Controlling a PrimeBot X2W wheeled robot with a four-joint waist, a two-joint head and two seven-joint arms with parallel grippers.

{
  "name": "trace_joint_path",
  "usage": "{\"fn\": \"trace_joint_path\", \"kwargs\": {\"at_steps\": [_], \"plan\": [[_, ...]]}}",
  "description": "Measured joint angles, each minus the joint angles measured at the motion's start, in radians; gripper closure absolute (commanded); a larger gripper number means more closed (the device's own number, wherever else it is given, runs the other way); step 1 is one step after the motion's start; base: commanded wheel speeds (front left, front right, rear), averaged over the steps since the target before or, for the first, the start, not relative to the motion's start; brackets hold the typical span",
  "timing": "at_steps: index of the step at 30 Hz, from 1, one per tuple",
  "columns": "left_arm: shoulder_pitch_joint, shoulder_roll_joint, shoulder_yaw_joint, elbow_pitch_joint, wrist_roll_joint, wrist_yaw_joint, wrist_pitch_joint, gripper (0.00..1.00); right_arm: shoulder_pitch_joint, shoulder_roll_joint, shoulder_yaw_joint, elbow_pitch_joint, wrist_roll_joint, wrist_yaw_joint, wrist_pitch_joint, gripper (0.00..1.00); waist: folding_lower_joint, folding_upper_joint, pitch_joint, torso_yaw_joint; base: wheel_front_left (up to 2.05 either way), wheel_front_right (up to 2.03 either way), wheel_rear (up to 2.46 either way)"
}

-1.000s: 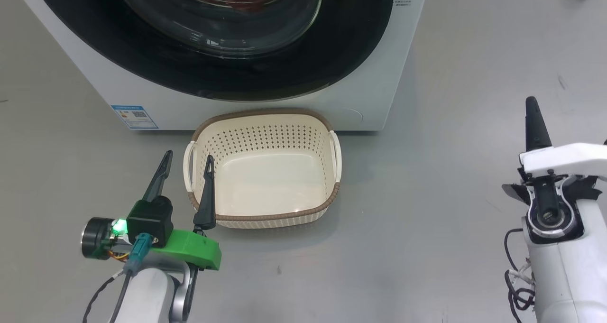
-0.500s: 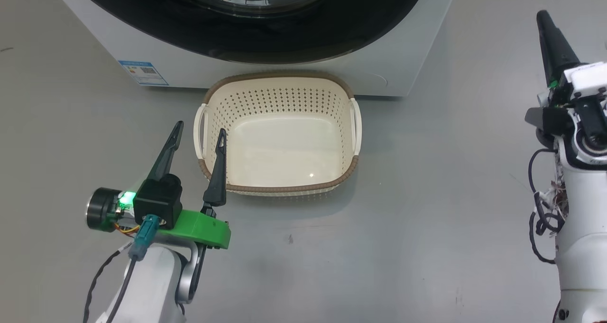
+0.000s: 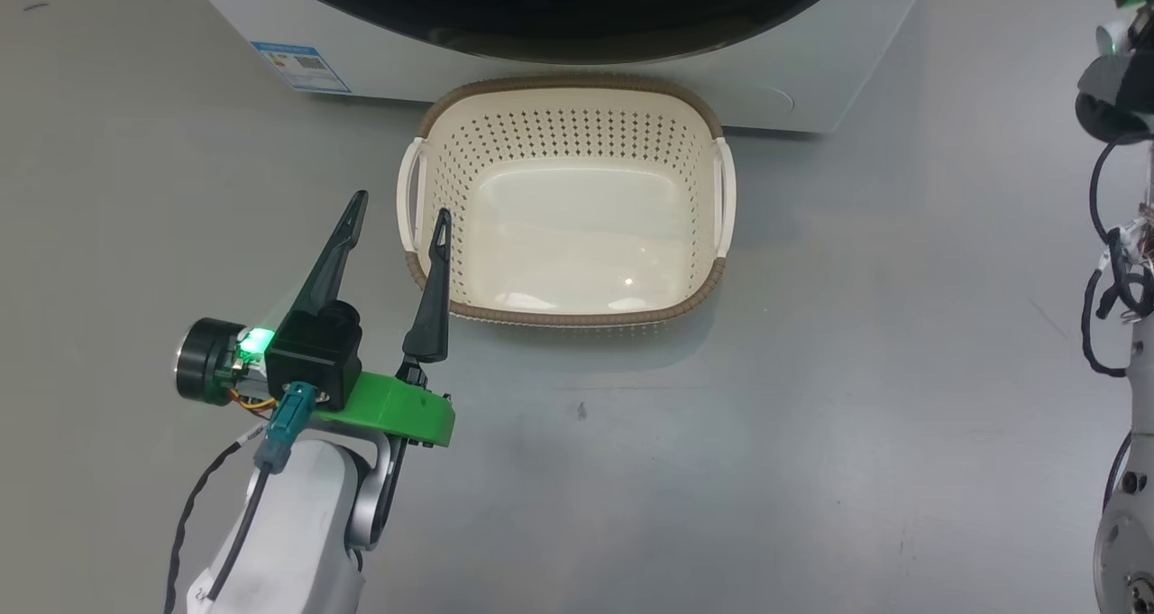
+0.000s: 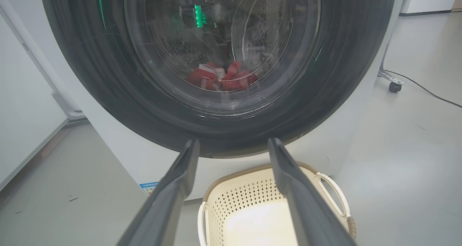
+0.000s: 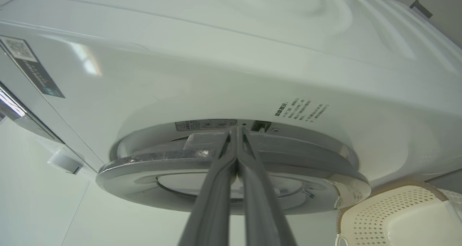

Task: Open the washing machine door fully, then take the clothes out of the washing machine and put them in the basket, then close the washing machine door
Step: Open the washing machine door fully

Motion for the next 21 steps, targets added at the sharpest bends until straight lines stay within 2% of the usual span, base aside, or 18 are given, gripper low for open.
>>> {"fn": "trace_joint_path", "kwargs": {"at_steps": [9, 17, 21], "plan": [[-0.024, -0.003, -0.010, -0.005, 0.000, 0.000, 0.000, 0.00, -0.123, -0.023, 0.039, 0.039, 0.013, -0.053, 0.090, 1.00, 0.0000, 0.0000, 0.039, 0.033, 0.00, 0.00, 0.00], [-0.036, -0.006, -0.033, -0.013, -0.011, -0.001, 0.000, 0.00, -0.200, -0.045, 0.057, 0.086, 0.006, -0.080, 0.124, 1.00, 0.0000, 0.0000, 0.067, 0.063, 0.00, 0.00, 0.00], [-0.040, -0.007, -0.046, -0.018, -0.032, -0.001, 0.000, 0.00, -0.234, -0.047, 0.057, 0.114, 0.006, -0.082, 0.128, 1.00, 0.0000, 0.0000, 0.076, 0.078, 0.00, 0.00, 0.00]]}}
